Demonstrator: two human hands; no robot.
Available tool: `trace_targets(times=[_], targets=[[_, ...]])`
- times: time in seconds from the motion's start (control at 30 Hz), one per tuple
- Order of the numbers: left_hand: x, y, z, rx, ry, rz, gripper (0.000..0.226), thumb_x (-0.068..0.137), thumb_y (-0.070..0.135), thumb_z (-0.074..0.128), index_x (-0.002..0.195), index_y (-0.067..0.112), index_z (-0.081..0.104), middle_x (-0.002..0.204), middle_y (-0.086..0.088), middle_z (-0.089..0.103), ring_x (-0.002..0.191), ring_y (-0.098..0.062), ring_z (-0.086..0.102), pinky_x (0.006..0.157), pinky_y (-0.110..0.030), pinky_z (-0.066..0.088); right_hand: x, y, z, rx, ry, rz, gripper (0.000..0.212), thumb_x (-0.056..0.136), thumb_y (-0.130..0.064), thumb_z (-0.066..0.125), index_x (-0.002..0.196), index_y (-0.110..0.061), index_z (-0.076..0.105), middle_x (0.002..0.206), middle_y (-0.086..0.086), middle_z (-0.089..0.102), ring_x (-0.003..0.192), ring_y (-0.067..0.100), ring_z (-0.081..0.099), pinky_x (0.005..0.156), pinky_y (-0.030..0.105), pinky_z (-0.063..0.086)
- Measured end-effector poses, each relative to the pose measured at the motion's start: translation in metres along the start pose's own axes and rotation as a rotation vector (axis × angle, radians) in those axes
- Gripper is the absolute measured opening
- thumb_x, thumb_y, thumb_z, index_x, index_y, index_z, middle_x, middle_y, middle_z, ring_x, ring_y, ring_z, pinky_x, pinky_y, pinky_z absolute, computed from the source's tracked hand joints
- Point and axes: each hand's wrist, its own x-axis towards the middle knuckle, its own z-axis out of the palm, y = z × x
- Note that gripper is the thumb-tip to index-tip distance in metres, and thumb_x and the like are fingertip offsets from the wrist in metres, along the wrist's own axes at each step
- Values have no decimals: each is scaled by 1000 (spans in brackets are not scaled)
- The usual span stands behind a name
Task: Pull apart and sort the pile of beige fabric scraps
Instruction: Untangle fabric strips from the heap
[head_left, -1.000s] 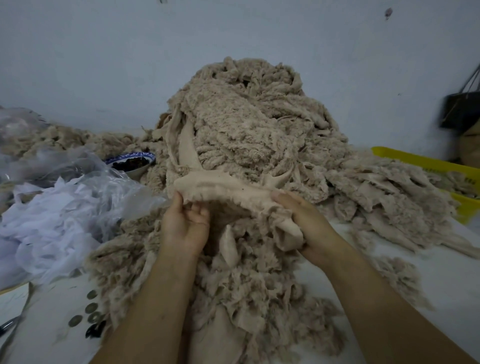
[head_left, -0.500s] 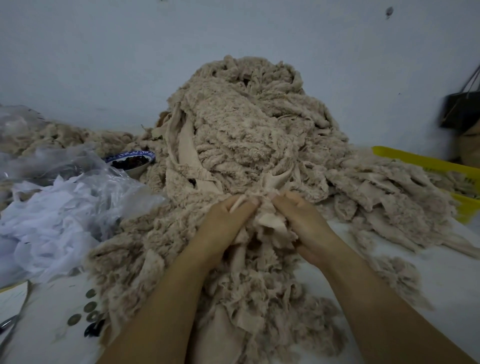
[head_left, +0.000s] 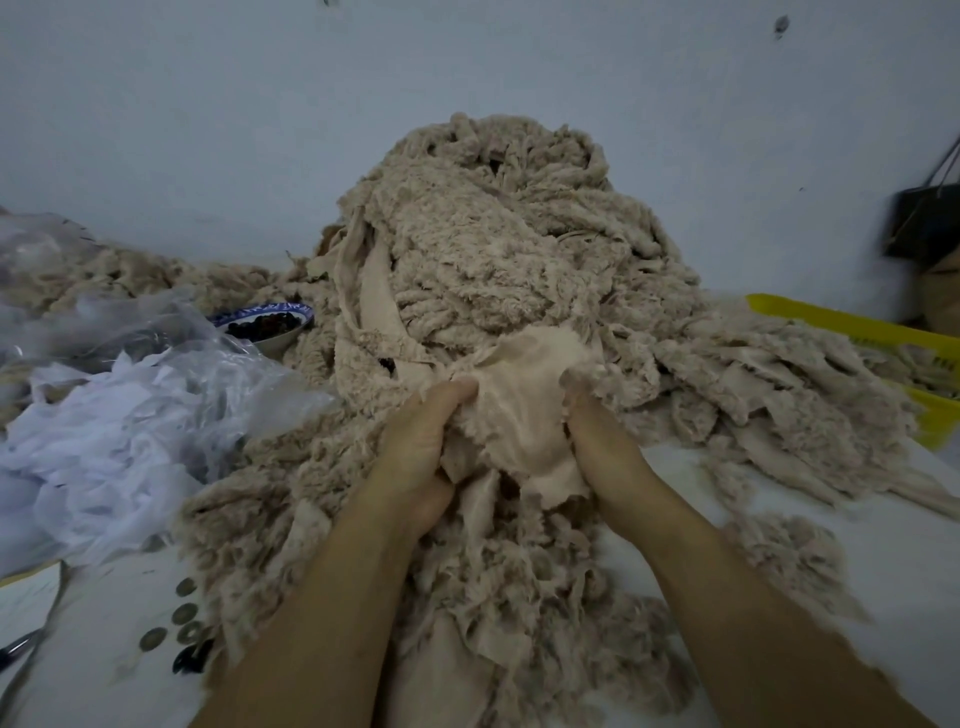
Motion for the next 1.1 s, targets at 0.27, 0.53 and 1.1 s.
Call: trace_targets(times=[0.27, 0.53, 1.1], targets=[[-10, -7, 11, 267, -38, -28, 80, 85, 35, 76, 138, -13, 40, 74, -14, 74, 54, -9, 67, 48, -19, 51, 6, -2, 1, -21, 141, 25, 20, 101, -29, 52, 97, -29, 71, 101, 1, 74, 94, 16, 71, 82, 33, 58], [-4, -9, 4, 252, 139, 68, 26, 92, 30, 70, 104, 7, 73, 95, -11, 78, 87, -23, 75, 66, -29, 58, 6, -6, -6, 666, 221, 69, 61, 105, -52, 28, 87, -23, 79, 101, 15, 75, 96, 31, 71, 86, 39, 60], [-4, -8, 6, 340, 95, 69, 19, 91, 34, 71, 90, 15, 74, 92, -13, 76, 83, -25, 74, 71, -33, 60, 1, 12, 11, -646, 39, -375, 29, 98, -47, 53, 119, -27, 54, 102, -18, 44, 86, -9, 43, 75, 4, 35]])
